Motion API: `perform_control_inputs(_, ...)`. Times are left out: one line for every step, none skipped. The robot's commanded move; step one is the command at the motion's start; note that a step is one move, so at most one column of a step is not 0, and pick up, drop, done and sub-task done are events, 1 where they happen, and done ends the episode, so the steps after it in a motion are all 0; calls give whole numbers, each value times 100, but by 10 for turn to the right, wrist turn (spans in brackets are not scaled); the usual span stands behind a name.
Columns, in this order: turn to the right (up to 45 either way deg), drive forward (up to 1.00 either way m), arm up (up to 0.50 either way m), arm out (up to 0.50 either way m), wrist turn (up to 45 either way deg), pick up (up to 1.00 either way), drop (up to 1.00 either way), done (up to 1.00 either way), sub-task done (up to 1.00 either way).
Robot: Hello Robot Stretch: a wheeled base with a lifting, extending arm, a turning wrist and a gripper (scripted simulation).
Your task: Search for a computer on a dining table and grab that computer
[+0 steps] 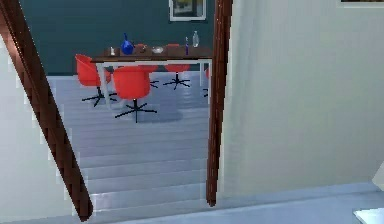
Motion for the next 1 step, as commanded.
perform_control_inputs(0,0,0,0,450,0,0,0,0)
